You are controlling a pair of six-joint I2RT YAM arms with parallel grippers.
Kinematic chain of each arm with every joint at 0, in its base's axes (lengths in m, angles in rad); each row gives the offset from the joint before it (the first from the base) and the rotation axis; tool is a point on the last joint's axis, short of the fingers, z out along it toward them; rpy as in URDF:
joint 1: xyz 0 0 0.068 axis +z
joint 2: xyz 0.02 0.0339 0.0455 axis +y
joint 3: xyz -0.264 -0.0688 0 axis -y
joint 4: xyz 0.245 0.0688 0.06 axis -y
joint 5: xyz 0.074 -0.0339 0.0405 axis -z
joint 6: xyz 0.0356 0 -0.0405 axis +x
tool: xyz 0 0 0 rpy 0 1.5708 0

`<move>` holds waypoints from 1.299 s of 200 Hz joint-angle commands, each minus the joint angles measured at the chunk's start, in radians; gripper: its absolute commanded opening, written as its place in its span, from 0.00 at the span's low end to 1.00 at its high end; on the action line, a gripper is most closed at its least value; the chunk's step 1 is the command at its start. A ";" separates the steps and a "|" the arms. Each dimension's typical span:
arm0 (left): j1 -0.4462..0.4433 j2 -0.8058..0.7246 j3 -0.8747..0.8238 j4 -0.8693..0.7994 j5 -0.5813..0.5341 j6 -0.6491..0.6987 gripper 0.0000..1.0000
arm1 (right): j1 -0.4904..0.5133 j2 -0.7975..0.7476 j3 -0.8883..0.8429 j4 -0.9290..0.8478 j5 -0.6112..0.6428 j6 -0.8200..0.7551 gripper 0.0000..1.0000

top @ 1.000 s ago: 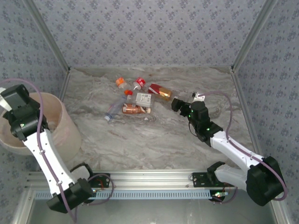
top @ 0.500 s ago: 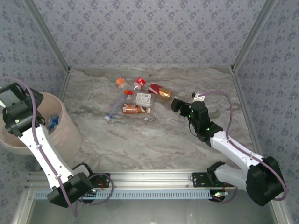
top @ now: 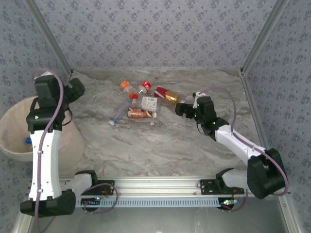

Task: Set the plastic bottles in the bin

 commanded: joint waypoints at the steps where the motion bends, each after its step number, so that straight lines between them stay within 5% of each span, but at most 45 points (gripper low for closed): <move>1: -0.108 0.033 0.027 0.092 0.016 -0.021 0.98 | -0.023 0.058 0.095 -0.123 -0.104 -0.187 1.00; 59: -0.335 0.136 -0.006 0.295 0.161 -0.053 0.98 | -0.089 0.310 0.338 -0.246 -0.224 -0.375 1.00; 159: -0.341 0.086 -0.107 0.273 0.188 0.038 0.98 | -0.127 0.770 0.875 -0.651 -0.308 -0.851 0.93; 260: -0.340 0.130 -0.117 0.293 0.231 0.034 0.98 | -0.091 1.042 1.211 -0.819 -0.257 -1.037 0.96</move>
